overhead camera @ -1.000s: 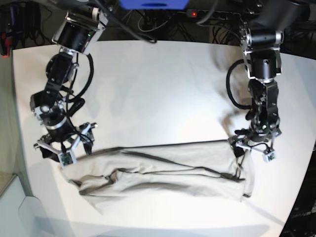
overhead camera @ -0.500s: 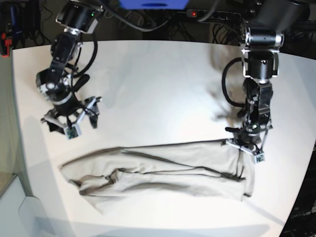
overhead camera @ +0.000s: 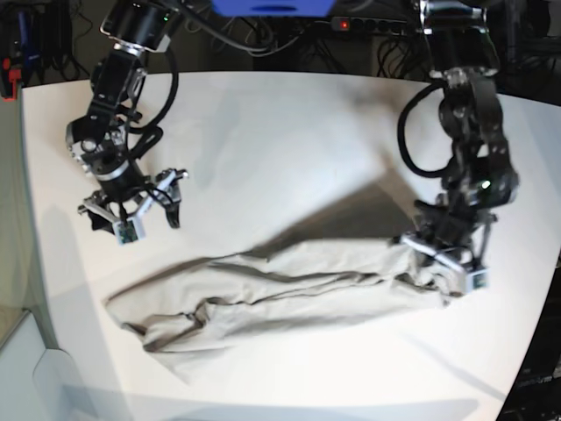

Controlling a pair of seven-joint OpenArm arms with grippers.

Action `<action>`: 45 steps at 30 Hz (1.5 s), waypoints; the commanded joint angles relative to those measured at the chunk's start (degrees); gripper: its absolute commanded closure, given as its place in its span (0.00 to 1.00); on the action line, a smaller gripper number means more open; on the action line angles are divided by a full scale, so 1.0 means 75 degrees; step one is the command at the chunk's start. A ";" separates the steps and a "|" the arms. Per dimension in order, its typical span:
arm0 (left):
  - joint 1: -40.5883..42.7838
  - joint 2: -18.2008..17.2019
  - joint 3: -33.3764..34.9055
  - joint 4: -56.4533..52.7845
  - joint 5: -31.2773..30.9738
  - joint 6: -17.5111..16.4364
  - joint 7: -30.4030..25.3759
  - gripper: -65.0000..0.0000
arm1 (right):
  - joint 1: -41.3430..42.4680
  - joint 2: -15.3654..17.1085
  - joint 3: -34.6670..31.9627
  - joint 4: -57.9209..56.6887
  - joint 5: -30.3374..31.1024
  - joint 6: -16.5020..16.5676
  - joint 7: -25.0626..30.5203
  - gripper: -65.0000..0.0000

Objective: Layout the t-shirt on the table in an organized manner, then fold the t-shirt properly
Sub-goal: 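Grasp the folded shirt's ends with both grippers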

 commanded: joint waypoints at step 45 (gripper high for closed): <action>-0.3321 -0.0921 -0.2321 -0.5905 -0.0123 0.0065 -0.1891 1.00 | 0.1658 0.0910 -0.1335 -0.2755 0.0102 -0.0092 0.0257 0.28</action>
